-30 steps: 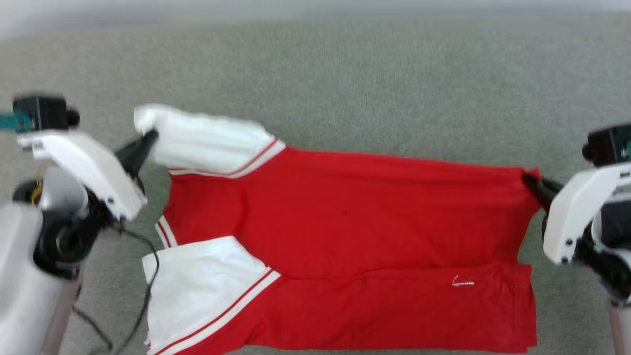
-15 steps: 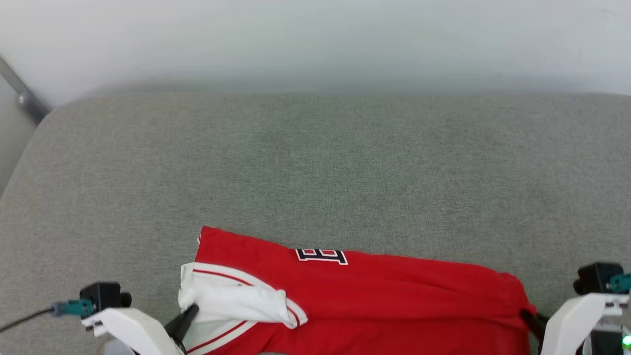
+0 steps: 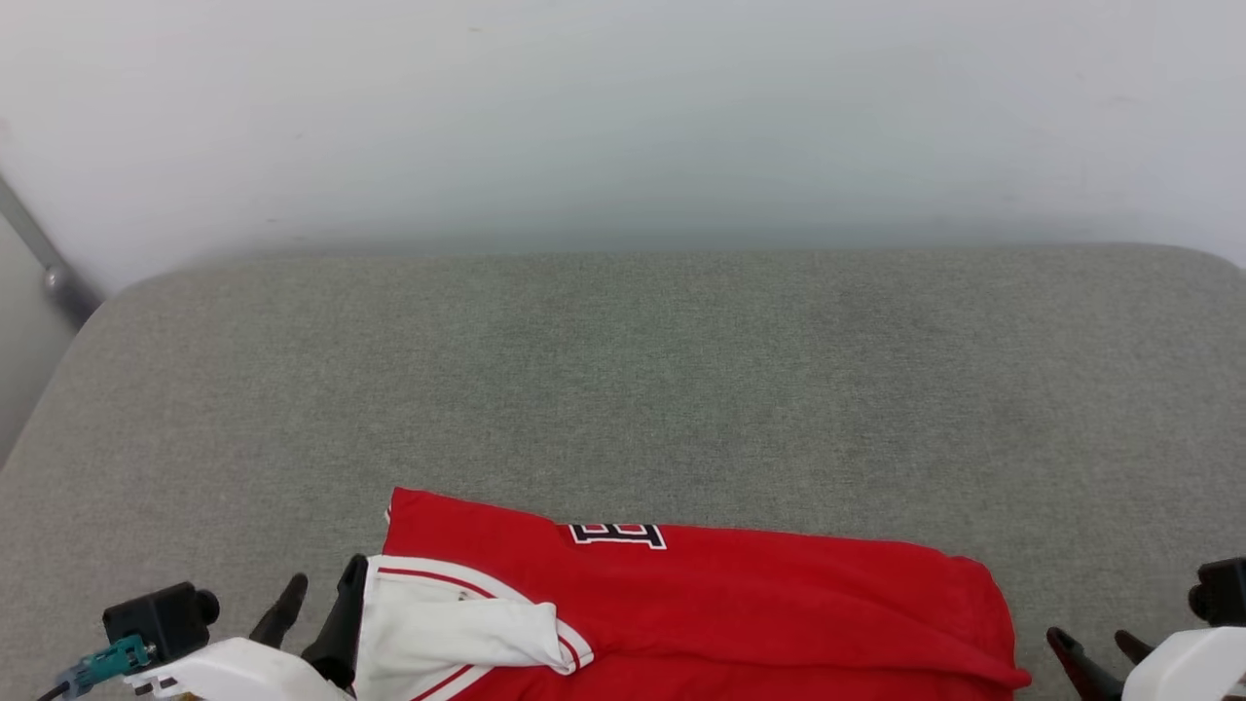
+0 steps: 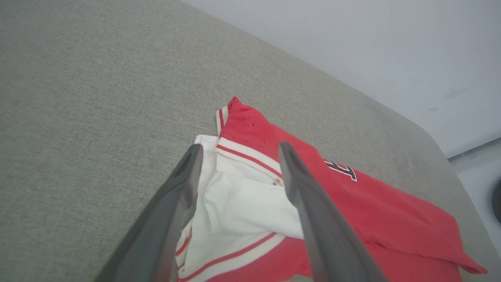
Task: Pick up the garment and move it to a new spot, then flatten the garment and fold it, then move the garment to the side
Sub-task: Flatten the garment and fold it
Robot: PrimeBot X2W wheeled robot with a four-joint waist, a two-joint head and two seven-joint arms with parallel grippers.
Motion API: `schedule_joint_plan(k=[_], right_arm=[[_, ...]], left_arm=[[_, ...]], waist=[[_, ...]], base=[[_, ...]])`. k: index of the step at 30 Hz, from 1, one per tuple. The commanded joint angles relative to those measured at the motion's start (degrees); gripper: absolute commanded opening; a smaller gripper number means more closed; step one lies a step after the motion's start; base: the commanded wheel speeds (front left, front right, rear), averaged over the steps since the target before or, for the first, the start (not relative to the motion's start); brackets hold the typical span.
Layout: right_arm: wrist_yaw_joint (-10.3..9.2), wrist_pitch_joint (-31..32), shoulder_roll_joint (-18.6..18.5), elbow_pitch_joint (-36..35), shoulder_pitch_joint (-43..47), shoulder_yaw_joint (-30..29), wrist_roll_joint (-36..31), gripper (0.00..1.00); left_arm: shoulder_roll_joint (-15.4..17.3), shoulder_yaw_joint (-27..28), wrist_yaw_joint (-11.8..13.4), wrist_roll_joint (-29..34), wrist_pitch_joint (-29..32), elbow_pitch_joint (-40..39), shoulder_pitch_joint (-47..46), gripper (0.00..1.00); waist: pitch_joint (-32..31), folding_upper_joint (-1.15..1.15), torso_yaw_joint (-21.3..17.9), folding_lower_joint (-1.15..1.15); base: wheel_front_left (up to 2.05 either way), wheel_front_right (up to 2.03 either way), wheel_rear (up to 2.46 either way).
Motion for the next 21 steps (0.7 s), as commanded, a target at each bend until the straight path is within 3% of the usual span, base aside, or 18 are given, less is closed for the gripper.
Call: schedule_joint_plan(k=[1, 11, 19, 21], right_arm=[[-0.03, 1.2, 0.1, -1.2, -0.4, -1.2, -0.4, 1.00], [-0.03, 9.9, -2.4, -0.9, -4.1, -2.4, -0.8, 1.00], [-0.03, 13.3, -1.0, 2.6, -7.2, -2.6, -0.5, 1.00], [-0.03, 12.9, 0.4, 6.4, -9.5, -1.8, -0.6, 1.00]], left_arm=[[-0.5, 0.2, 0.6, 1.7, -2.3, -1.6, -0.9, 1.00], [-0.8, -1.7, 1.8, 13.1, -13.6, -5.6, -5.0, 1.00], [-1.3, -3.6, 0.6, 20.4, -17.3, -7.2, -10.4, 1.00], [-2.0, -3.6, -0.1, 21.5, -17.9, -7.2, -12.1, 1.00]], waist=[[-0.6, 0.00, -0.5, 0.01], [0.0, 0.00, 0.9, 0.01], [5.9, 0.00, 4.8, 0.01], [8.4, 0.00, 5.5, 0.01]], base=[[0.00, 0.00, 0.00], [0.00, 0.00, 0.00], [0.00, 0.00, 0.00], [0.00, 0.00, 0.00]])
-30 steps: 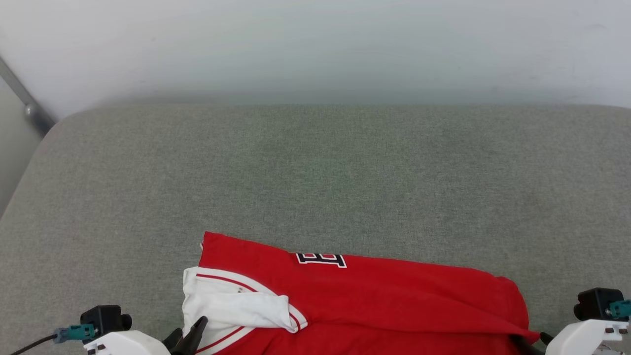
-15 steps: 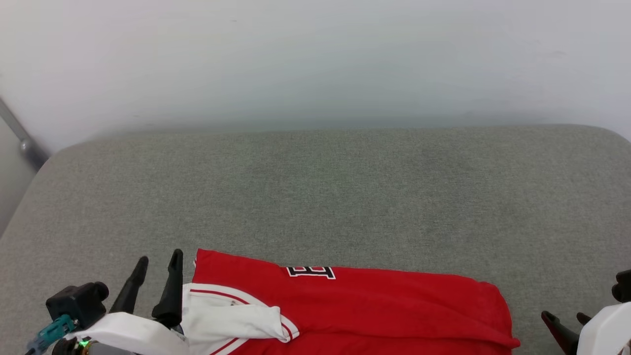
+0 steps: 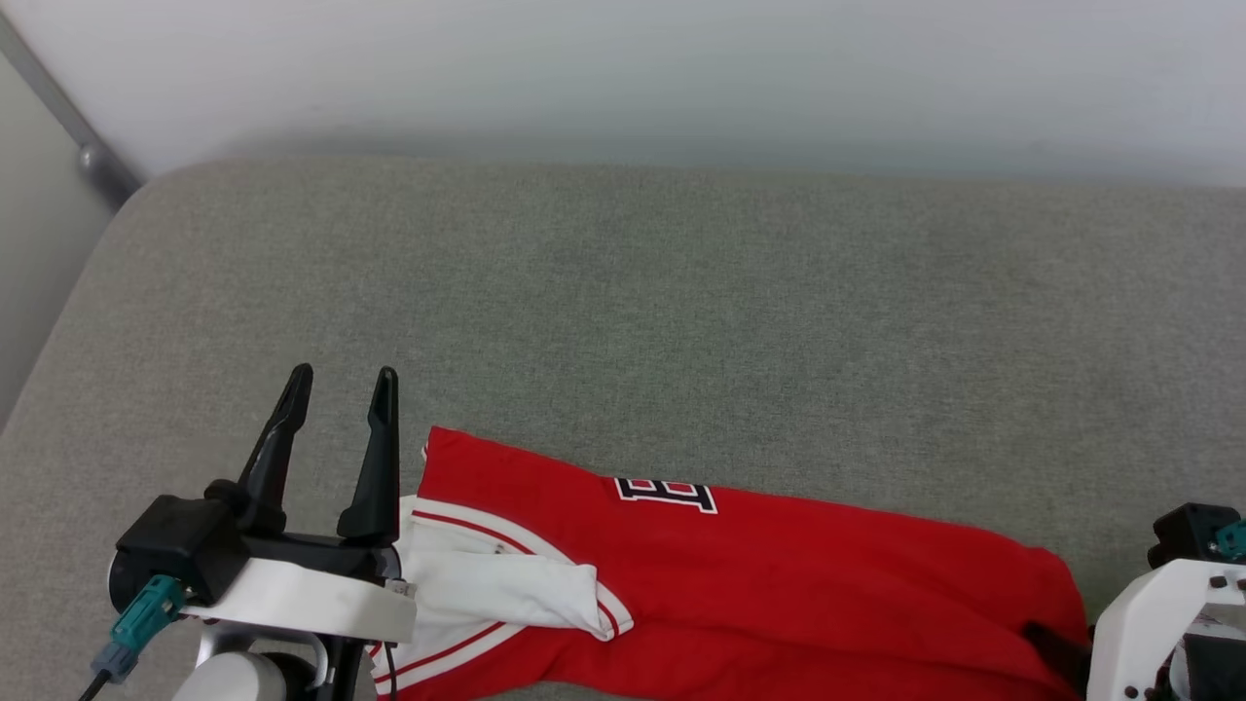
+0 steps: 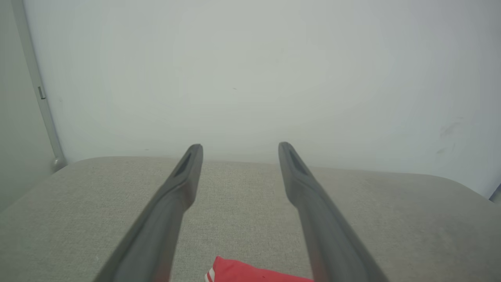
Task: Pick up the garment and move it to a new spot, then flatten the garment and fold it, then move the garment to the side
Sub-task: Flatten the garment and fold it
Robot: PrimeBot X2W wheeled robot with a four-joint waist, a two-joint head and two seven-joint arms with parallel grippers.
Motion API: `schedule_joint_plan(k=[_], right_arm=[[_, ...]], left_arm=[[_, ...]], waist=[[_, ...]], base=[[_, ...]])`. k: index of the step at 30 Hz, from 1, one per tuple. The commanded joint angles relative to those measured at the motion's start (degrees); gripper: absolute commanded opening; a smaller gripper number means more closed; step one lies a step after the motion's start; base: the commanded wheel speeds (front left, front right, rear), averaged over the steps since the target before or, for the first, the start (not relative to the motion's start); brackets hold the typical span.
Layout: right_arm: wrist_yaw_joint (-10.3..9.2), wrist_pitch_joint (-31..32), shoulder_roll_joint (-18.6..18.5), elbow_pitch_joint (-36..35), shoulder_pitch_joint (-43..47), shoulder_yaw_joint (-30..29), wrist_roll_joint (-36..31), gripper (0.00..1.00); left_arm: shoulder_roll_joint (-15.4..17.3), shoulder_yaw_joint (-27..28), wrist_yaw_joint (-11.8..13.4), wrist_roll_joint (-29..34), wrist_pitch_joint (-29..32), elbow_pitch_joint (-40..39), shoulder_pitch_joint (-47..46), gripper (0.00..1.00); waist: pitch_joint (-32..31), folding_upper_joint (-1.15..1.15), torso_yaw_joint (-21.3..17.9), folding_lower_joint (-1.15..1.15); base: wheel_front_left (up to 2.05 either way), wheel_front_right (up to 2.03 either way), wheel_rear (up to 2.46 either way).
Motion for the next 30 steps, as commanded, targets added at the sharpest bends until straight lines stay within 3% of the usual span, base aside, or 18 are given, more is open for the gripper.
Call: schedule_joint_plan(k=[1, 6, 7, 8, 20, 30], right_arm=[[-0.03, -0.2, 0.3, 1.4, -0.9, 0.1, 0.0, 1.00], [-0.02, 1.0, 1.6, 7.6, -1.4, 2.7, 1.9, 1.00], [-0.02, 1.0, 1.6, 8.4, -1.5, 3.2, 2.5, 0.25], [-0.01, 0.8, 1.5, 9.1, -1.5, 3.7, 3.0, 0.00], [-0.04, -2.3, -5.7, 9.7, -4.9, 4.0, 5.9, 0.00], [-0.04, 0.4, -12.3, 9.6, -5.2, -8.1, 3.3, 0.00]], left_arm=[[-0.3, -0.1, -0.4, 0.4, -0.3, 0.0, -0.8, 1.00], [-0.7, -0.3, -1.0, 0.9, -0.5, 0.5, -1.4, 1.00], [-0.8, -0.4, -1.1, 1.0, -0.5, 0.7, -1.4, 1.00], [-0.7, -0.5, -1.2, 1.1, -0.5, 0.9, -1.3, 1.00], [-0.2, -1.3, 0.7, 1.5, 1.1, 2.0, 1.7, 1.00], [-0.2, -2.0, 2.7, 1.6, 2.5, 1.3, 4.2, 1.00]], waist=[[1.8, 0.00, 1.0, -0.01], [2.6, 0.00, 1.3, -0.01], [2.6, 0.00, 1.3, -0.01], [2.4, 0.00, 1.2, -0.01], [-2.2, 0.00, -0.7, -0.01], [-4.4, 0.00, -3.2, -0.01]], base=[[0.00, 0.00, 0.00], [0.00, 0.00, 0.00], [0.00, 0.00, 0.00], [0.00, 0.00, 0.00], [0.00, 0.00, 0.00], [0.00, 0.00, 0.00]])
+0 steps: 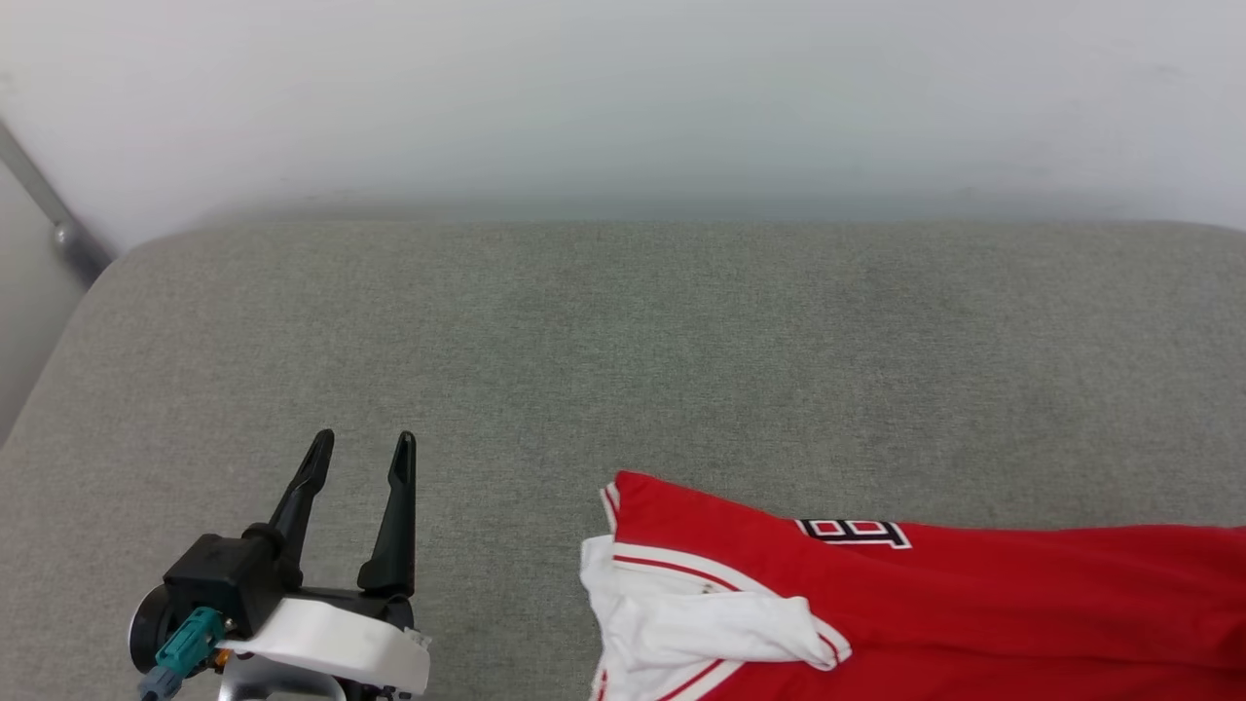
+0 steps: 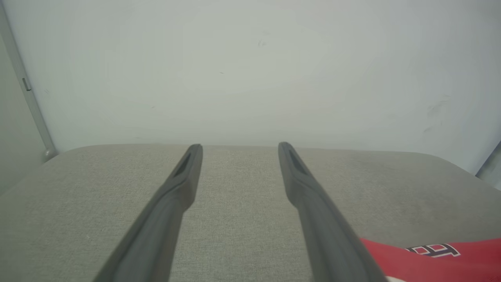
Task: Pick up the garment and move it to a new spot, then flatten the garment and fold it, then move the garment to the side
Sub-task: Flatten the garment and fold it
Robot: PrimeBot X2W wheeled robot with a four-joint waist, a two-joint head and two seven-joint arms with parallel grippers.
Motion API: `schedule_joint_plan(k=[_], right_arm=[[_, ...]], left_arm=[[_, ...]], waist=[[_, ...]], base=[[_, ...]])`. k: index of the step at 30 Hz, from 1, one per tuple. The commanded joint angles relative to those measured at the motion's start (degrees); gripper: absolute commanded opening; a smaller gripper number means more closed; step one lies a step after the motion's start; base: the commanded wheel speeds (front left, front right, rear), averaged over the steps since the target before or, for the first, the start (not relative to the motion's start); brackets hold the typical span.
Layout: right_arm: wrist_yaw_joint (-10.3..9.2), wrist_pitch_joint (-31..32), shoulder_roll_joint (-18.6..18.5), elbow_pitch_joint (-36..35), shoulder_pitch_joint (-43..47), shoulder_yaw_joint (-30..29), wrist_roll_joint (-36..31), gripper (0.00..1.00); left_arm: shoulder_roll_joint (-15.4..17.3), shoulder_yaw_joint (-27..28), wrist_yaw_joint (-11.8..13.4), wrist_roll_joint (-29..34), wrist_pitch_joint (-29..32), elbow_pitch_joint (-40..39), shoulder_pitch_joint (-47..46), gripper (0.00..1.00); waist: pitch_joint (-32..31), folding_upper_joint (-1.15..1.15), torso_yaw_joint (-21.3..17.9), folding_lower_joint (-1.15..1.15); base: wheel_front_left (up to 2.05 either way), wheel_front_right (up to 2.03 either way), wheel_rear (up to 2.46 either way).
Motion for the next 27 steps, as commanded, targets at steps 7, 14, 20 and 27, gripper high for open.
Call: schedule_joint_plan(k=[7, 14, 20, 27], right_arm=[[-0.04, 5.7, 3.6, -2.8, -2.0, -5.2, 1.8, 0.00], [-0.04, 11.0, 14.9, -5.5, -4.4, -1.0, 10.6, 0.00], [-0.04, 9.6, 19.0, -5.2, -5.1, 8.3, 17.5, 0.00], [-0.04, 1.5, 19.5, 0.8, -7.3, 23.1, 27.4, 0.00]], left_arm=[[-0.3, -0.1, 0.6, -0.4, 0.1, -0.4, 1.0, 1.00], [-0.1, 0.0, 0.8, -0.8, 0.3, -0.5, 0.6, 1.00], [-0.2, -0.7, 0.5, -0.8, 0.9, -0.6, -0.6, 1.00], [-0.8, -1.9, -0.6, -0.9, 1.4, 0.2, -2.8, 1.00]], waist=[[-0.5, 0.00, -1.7, 0.00], [-0.1, 0.00, -2.3, 0.00], [0.6, 0.00, -1.4, 0.00], [1.9, 0.00, 0.9, 0.00]], base=[[0.00, 0.00, 0.00], [0.00, 0.00, 0.00], [0.00, 0.00, 0.00], [0.00, 0.00, 0.00]])
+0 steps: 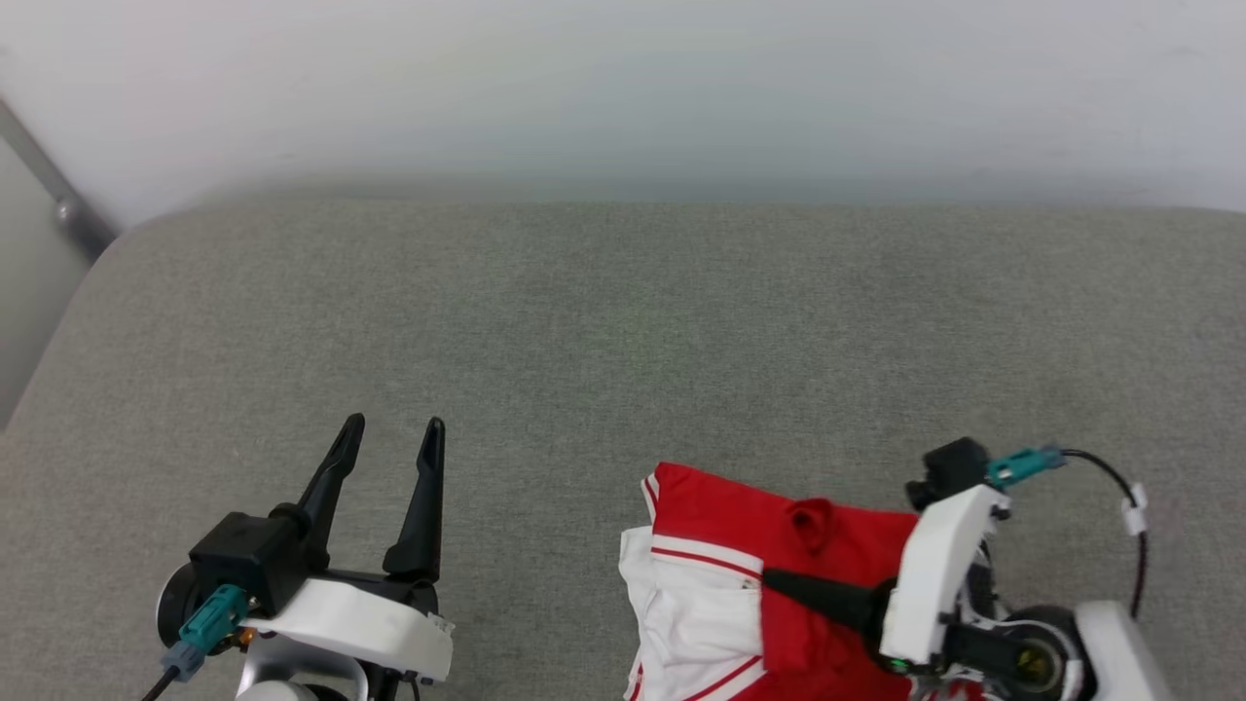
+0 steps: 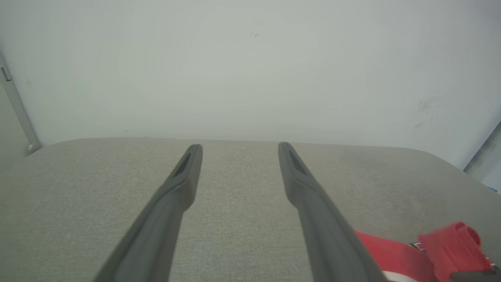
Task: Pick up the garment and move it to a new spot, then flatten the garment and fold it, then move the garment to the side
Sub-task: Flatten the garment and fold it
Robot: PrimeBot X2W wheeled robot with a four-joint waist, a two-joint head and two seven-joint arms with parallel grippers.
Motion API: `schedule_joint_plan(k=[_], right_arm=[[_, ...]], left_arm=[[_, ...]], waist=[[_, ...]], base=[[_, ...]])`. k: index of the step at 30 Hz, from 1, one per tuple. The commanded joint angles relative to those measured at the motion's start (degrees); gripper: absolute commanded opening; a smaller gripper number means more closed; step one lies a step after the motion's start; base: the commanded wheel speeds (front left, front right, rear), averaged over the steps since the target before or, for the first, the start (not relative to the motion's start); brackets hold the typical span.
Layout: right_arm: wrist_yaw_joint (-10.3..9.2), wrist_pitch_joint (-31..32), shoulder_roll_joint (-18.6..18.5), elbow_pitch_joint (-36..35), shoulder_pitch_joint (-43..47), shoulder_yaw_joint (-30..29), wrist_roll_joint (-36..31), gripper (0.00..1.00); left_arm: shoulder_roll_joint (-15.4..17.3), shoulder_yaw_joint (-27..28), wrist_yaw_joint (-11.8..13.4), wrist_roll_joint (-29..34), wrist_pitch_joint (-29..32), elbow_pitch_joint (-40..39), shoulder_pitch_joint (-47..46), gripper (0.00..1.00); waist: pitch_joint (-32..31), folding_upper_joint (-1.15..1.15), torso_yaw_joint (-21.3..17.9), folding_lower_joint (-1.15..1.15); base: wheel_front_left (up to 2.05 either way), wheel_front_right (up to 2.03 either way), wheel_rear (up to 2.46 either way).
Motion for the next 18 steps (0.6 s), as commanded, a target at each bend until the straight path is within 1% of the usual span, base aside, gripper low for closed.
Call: schedule_joint_plan(k=[1, 6, 7, 8, 9, 10, 12, 15, 18], right_arm=[[-0.03, -2.5, 0.2, 1.4, -1.5, 3.6, 2.1, 0.00], [-0.03, -9.7, 0.2, 5.8, -3.9, 11.9, 5.1, 0.00], [-0.03, -11.0, 0.2, 6.9, -4.3, 13.1, 5.3, 0.02], [-0.03, -12.2, 0.2, 7.8, -4.7, 14.1, 4.8, 0.35], [-0.03, -13.5, 0.2, 8.7, -5.2, 14.9, 4.3, 0.82], [-0.02, -14.7, 0.2, 9.3, -5.7, 15.8, 4.0, 1.00], [-0.03, -16.7, 0.0, 10.0, -6.4, 17.2, 3.6, 1.00], [-0.03, -19.1, -2.9, 8.2, -7.5, 20.3, 3.3, 1.00], [-0.02, -23.4, -7.1, 5.6, -8.0, 21.9, -0.4, 1.00]], left_arm=[[-0.1, -0.1, -0.2, -0.4, 0.1, 0.4, -0.9, 1.00], [-0.4, -0.1, -0.7, -0.8, -0.3, 1.3, -1.6, 1.00], [-0.5, -0.1, -0.7, -0.9, -0.4, 1.5, -1.6, 1.00], [-0.4, -0.1, -0.8, -0.8, -0.4, 1.7, -1.6, 1.00], [-0.5, -0.1, -0.8, -1.0, -0.5, 2.0, -1.6, 1.00], [-0.5, -0.1, -0.9, -1.1, -0.6, 2.2, -1.6, 1.00], [-0.6, -0.1, -1.0, -1.3, -0.8, 2.7, -1.6, 1.00], [-0.6, 0.0, -1.0, -1.5, -1.0, 3.4, -1.2, 1.00], [-0.7, 0.0, -1.1, -1.7, -1.3, 3.9, -1.0, 1.00]], waist=[[0.6, 0.00, 0.8, 0.00], [1.2, 0.00, 1.9, 0.00], [1.2, 0.00, 2.0, 0.00], [1.3, 0.00, 2.1, 0.00], [1.3, 0.00, 2.2, 0.00], [1.3, 0.00, 2.2, 0.00], [1.2, 0.00, 2.2, 0.00], [0.8, 0.00, 1.5, 0.00], [0.4, 0.00, 0.9, 0.00]], base=[[0.00, 0.00, 0.00], [0.00, 0.00, 0.00], [0.00, 0.00, 0.00], [0.00, 0.00, 0.00], [0.00, 0.00, 0.00], [0.00, 0.00, 0.00], [0.00, 0.00, 0.00], [0.00, 0.00, 0.00], [0.00, 0.00, 0.00]])
